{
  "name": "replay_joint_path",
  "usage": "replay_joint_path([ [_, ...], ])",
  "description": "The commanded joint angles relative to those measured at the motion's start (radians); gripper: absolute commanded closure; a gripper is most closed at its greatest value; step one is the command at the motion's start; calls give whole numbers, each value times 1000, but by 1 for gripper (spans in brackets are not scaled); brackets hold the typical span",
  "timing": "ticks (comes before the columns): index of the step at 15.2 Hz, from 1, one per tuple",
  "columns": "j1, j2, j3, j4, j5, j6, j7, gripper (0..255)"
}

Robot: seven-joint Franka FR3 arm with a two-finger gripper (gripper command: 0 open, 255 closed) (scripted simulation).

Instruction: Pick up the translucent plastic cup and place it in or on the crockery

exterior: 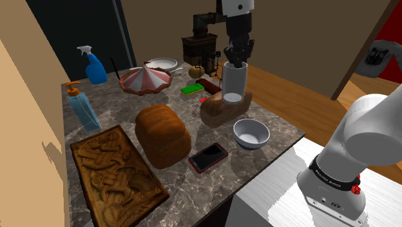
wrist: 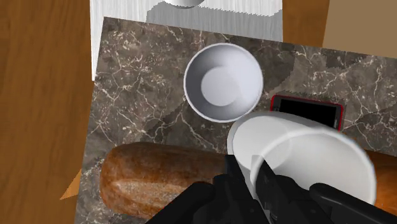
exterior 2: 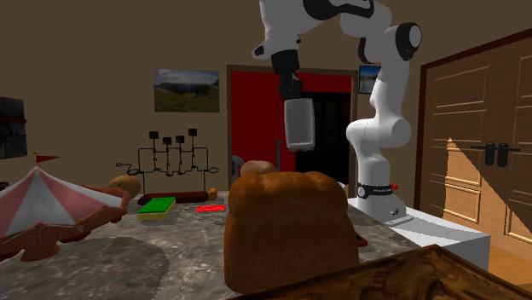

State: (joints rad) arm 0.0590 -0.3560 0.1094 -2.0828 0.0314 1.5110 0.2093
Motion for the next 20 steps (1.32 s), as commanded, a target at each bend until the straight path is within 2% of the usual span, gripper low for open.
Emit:
replay_joint_path([
  [1,1,-85,-7,-74,4,-10,-10,255],
  [7,0,-311,-38,-222,-4,-89,-45,255],
  [20,3,-324,-33,-406,1,82,-44,255],
])
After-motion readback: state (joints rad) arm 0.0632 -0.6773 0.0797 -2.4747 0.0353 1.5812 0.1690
